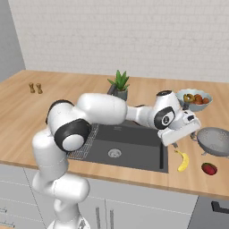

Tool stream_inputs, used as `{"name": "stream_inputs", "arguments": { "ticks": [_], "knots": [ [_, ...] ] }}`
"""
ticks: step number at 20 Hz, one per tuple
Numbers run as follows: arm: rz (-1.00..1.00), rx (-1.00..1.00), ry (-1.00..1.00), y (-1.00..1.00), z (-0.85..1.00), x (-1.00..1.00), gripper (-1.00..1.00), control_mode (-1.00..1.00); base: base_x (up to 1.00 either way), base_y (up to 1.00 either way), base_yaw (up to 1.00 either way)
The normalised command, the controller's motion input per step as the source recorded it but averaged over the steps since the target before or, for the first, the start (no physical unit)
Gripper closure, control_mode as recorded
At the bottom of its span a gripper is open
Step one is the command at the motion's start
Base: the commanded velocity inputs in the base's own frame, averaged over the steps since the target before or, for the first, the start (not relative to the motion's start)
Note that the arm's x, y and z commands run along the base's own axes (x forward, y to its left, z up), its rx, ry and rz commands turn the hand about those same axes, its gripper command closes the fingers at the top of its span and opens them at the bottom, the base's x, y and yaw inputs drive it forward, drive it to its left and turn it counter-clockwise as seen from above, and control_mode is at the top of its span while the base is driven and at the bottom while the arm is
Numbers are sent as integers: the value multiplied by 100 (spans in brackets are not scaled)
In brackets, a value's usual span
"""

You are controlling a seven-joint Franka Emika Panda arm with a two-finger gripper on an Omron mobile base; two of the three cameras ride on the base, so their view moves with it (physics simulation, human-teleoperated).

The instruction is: Put the colander in the sink, put the banana, mango in the colander, and turn on the sink faucet and pour water over the colander.

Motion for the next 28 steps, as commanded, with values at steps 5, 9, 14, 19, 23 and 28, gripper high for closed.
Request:
{"name": "stream_inputs", "arguments": {
  "ticks": [5,9,14,19,23,28],
  "knots": [
    [0,2,-2,-13,-14,45,-100,-100,0,0,0],
    [0,4,-2,-22,-2,45,-100,-100,0,0,0],
    [0,4,0,-30,-6,38,-100,-100,0,0,0],
    [0,0,0,-23,-19,26,-100,-100,0,0,0],
    [0,0,0,-22,-19,33,-100,-100,0,0,0],
    [-2,0,0,-20,-25,28,-100,-100,0,0,0]
  ]
}}
